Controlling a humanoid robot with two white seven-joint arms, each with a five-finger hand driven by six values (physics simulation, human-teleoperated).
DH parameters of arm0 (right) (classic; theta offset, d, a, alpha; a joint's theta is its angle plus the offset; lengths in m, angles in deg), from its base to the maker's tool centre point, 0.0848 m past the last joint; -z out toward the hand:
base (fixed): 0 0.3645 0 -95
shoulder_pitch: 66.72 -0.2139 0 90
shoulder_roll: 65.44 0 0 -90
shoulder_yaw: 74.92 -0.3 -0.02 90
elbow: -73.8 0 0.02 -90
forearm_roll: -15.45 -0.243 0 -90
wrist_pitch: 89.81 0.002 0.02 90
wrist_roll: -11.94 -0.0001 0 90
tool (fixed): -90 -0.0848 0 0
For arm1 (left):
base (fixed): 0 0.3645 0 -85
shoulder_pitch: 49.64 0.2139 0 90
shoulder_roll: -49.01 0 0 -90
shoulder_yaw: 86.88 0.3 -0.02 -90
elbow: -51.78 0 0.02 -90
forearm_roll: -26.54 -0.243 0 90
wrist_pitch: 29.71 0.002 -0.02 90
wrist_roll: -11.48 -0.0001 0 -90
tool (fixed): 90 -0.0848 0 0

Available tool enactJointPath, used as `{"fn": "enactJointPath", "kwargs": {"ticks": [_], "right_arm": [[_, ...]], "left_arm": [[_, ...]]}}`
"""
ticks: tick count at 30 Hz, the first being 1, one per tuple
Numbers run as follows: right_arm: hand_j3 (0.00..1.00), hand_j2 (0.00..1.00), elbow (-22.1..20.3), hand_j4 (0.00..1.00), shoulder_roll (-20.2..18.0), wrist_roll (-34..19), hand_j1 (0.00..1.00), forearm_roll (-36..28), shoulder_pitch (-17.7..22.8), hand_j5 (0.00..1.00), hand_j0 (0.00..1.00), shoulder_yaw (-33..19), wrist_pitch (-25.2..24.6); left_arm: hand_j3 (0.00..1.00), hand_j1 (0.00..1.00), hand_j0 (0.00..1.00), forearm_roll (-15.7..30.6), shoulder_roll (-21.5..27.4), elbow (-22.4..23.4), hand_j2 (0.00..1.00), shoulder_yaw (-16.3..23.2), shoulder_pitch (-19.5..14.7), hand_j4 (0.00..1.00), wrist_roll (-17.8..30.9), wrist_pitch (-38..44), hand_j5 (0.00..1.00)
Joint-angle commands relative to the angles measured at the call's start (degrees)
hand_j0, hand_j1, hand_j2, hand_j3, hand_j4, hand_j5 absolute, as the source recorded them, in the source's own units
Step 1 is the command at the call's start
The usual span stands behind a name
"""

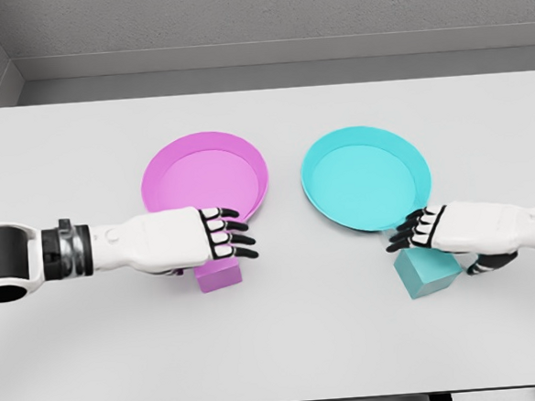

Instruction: Place the blocks in the corresponding plates according to their colors

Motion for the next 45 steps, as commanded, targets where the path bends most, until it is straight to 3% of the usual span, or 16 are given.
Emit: {"fn": "enactJointPath", "kwargs": {"ticks": [1,15,22,26,45], "right_arm": [[1.00,1.00,0.27,1.00,-0.34,-1.79,1.00,-0.34,0.00,1.00,1.00,0.13,-0.14],[1.00,1.00,-0.17,1.00,0.36,-1.79,1.00,-0.34,-0.09,1.00,1.00,0.48,-0.14],[0.75,0.75,-0.52,0.75,0.36,-1.79,0.75,-0.43,-0.09,0.75,0.75,0.48,-0.14],[0.71,0.71,-0.61,0.71,0.36,-1.79,0.71,-0.52,-0.18,0.71,0.71,0.48,-0.14],[0.67,0.67,-0.52,0.67,0.36,-1.79,0.67,-1.14,-2.37,0.67,0.67,-0.04,-0.14]], "left_arm": [[1.00,1.00,1.00,-0.94,-0.89,0.02,1.00,0.67,0.00,1.00,0.06,0.07,1.00],[1.00,1.00,1.00,-6.57,-1.59,0.10,1.00,2.43,-1.49,1.00,0.06,0.07,1.00],[1.00,1.00,1.00,-7.89,-1.41,0.10,1.00,2.43,-1.49,1.00,1.12,0.07,1.00],[1.00,1.00,1.00,-7.89,-1.24,0.10,1.00,2.52,-1.49,1.00,1.21,0.07,1.00],[0.50,0.50,0.50,-7.98,-0.89,0.10,0.50,2.78,-1.58,0.50,3.05,0.07,0.50]]}}
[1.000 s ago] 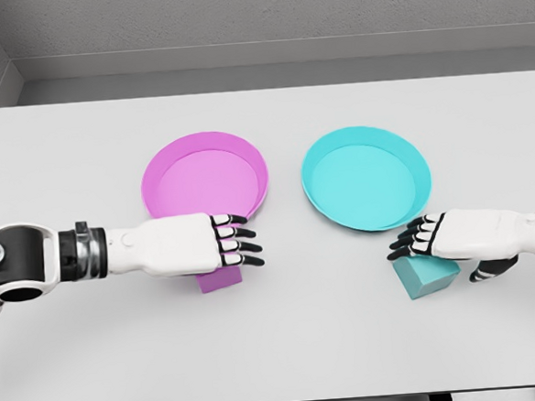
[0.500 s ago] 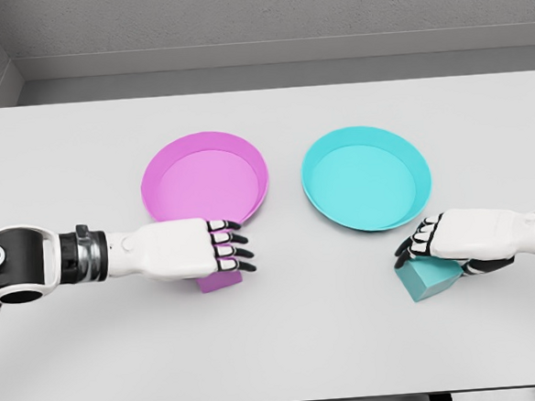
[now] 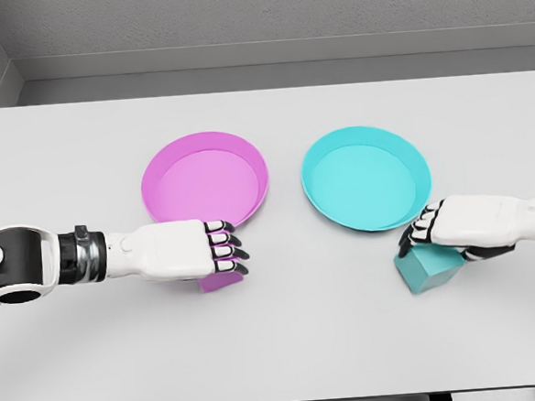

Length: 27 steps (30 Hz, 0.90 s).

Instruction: Place the blocks in the corresponding plates according to their colors

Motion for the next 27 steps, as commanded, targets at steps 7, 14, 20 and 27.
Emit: {"fn": "enactJointPath", "kwargs": {"ticks": [7,14,20,27], "right_arm": [[0.64,0.64,0.00,0.64,-0.07,0.03,0.64,-1.26,-1.14,0.64,0.64,-0.21,-0.14],[0.63,0.63,0.00,0.63,-0.07,0.03,0.63,-1.35,-2.02,0.63,0.63,-0.30,-0.14],[0.62,0.62,0.09,0.62,-0.07,0.03,0.62,-1.70,-3.34,0.62,0.62,-0.30,-0.14],[0.61,0.61,0.97,0.61,0.28,0.03,0.61,-2.23,-6.15,0.61,0.61,-0.21,-0.14]], "left_arm": [[0.40,0.40,0.40,0.23,-0.13,0.02,0.40,-0.12,-0.35,0.40,0.46,0.03,0.40],[0.40,0.40,0.40,3.30,1.71,-0.07,0.40,-0.30,-1.23,0.40,0.46,0.03,0.40],[0.40,0.40,0.40,6.55,4.00,-0.07,0.40,-0.21,-1.93,0.40,0.55,0.03,0.40],[0.36,0.36,0.36,10.51,5.85,0.02,0.36,-0.39,-3.69,0.36,0.63,0.03,0.36]]}}
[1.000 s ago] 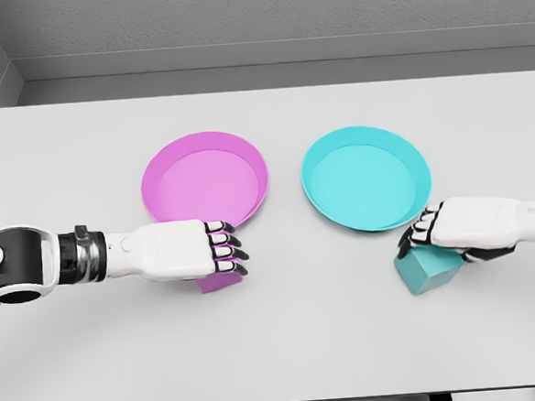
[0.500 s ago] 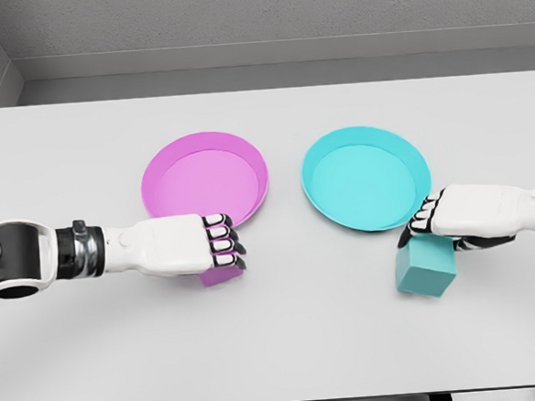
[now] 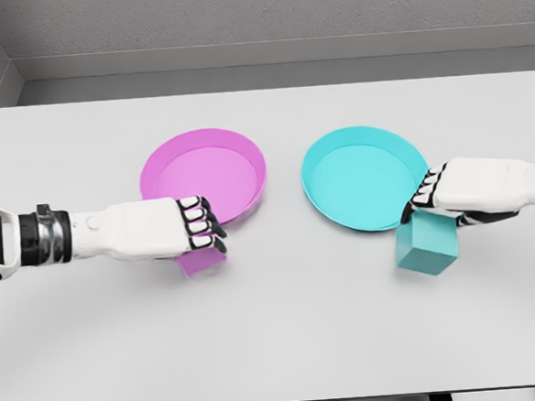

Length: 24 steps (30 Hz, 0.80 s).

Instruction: Place the blocks in the corresponding plates according to their colors

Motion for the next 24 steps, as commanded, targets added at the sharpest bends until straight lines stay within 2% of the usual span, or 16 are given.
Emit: {"fn": "enactJointPath", "kwargs": {"ticks": [1,4,7,9,11,14,15,16,17,18,19,21,24], "right_arm": [[0.61,0.61,0.86,0.61,0.43,0.03,0.61,-0.46,-0.09,0.61,0.61,0.11,-0.16],[0.60,0.60,1.30,0.60,0.96,0.03,0.60,-0.46,-0.97,0.60,0.60,0.37,-0.16],[0.60,0.60,1.30,0.60,0.96,0.03,0.60,-0.46,-1.67,0.60,0.60,0.55,-0.16],[0.61,0.61,2.18,0.61,2.01,0.03,0.61,-1.16,-3.69,0.61,0.61,0.63,-0.16],[0.61,0.61,5.51,0.61,4.38,0.03,0.61,-1.42,-7.99,0.61,0.61,0.81,-0.16],[0.61,0.61,11.05,0.61,8.78,0.03,0.61,-1.42,-15.29,0.61,0.61,6.43,-0.16],[0.61,0.61,14.30,0.61,10.89,0.03,0.61,-1.42,-18.28,0.61,0.61,8.36,-0.16],[0.61,0.61,16.50,0.61,11.77,0.03,0.61,-1.42,-19.51,0.61,0.61,9.60,-0.16],[0.66,0.66,17.21,0.66,11.68,0.03,0.66,-1.42,-19.60,0.66,0.66,9.86,-0.16],[0.86,0.86,17.56,0.86,11.59,0.03,0.86,-1.42,-19.51,0.86,0.86,9.78,-0.16],[1.00,1.00,17.65,1.00,11.15,0.03,1.00,-1.42,-19.43,1.00,1.00,9.69,-0.16],[1.00,1.00,17.12,1.00,9.75,0.03,1.00,-1.34,-18.90,1.00,1.00,9.60,-0.16],[1.00,1.00,12.30,1.00,5.10,0.03,1.00,-1.42,-16.97,1.00,1.00,9.16,-0.16]], "left_arm": [[0.35,0.35,0.35,1.64,0.53,0.03,0.35,-0.36,-0.09,0.35,-0.06,0.16,0.35],[0.30,0.30,0.30,3.22,0.62,0.03,0.30,-0.36,-1.32,0.30,0.03,0.16,0.30],[0.30,0.30,0.30,3.22,0.88,0.03,0.30,-0.36,-1.32,0.30,0.03,0.16,0.30],[0.30,0.30,0.30,3.22,1.49,-0.06,0.30,-0.36,-1.32,0.30,0.12,0.16,0.30],[0.30,0.30,0.30,3.22,1.76,0.03,0.30,-0.36,-2.02,0.30,-0.06,0.16,0.30],[0.30,0.30,0.30,4.19,1.58,0.55,0.30,-0.54,-3.07,0.30,-0.06,0.16,0.30],[0.30,0.30,0.30,4.28,1.32,0.64,0.30,-0.62,-3.60,0.30,-0.06,0.16,0.30],[0.30,0.30,0.30,4.19,1.14,0.73,0.30,-0.62,-4.04,0.30,-0.06,0.16,0.30],[0.30,0.30,0.30,4.01,0.71,1.08,0.30,-0.54,-4.22,0.30,0.03,0.16,0.30],[0.30,0.30,0.30,3.84,-0.09,1.87,0.30,-0.54,-4.75,0.30,0.03,0.16,0.30],[0.30,0.30,0.30,3.66,-0.96,2.22,0.30,-0.45,-5.36,0.30,0.03,0.16,0.30],[0.31,0.31,0.31,3.22,-2.63,4.33,0.31,-0.45,-6.24,0.31,0.12,0.16,0.31],[0.31,0.31,0.31,3.05,-5.01,6.70,0.31,-0.36,-7.29,0.31,0.29,0.16,0.31]]}}
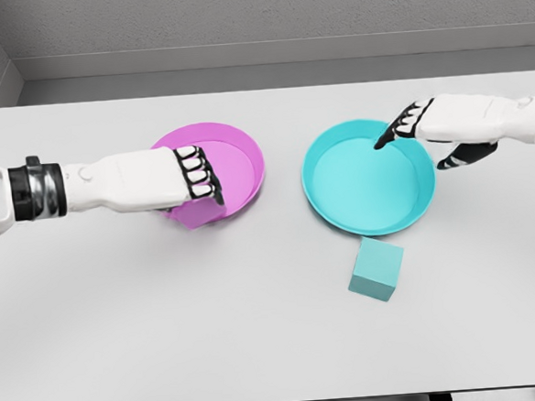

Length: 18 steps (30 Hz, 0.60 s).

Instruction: Place the blocks in the corresponding plates according to their colors

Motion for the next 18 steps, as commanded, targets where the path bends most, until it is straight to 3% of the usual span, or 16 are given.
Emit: {"fn": "enactJointPath", "kwargs": {"ticks": [1,4,9,18], "right_arm": [[1.00,1.00,-3.75,1.00,-3.45,0.03,1.00,-0.36,0.35,1.00,1.00,-0.15,-0.21],[1.00,1.00,-4.55,1.00,-5.03,0.03,1.00,-0.36,4.31,1.00,1.00,-0.15,-0.21],[1.00,1.00,-8.59,1.00,-6.79,0.03,1.00,-0.36,7.12,1.00,1.00,-0.15,-0.21],[1.00,1.00,-15.18,1.00,-6.18,0.03,1.00,-0.36,10.55,1.00,1.00,0.11,-0.21]], "left_arm": [[0.31,0.31,0.31,0.09,-1.80,1.98,0.31,0.01,-0.09,0.31,0.10,0.16,0.31],[0.31,0.31,0.31,-1.23,-4.26,4.79,0.31,-0.08,-1.05,0.31,0.10,0.16,0.31],[0.31,0.31,0.31,-2.46,-8.30,11.99,0.31,-0.08,-3.07,0.31,0.10,0.16,0.31],[0.32,0.32,0.32,-7.21,-15.07,21.75,0.32,0.18,-4.66,0.32,0.10,0.16,0.32]]}}
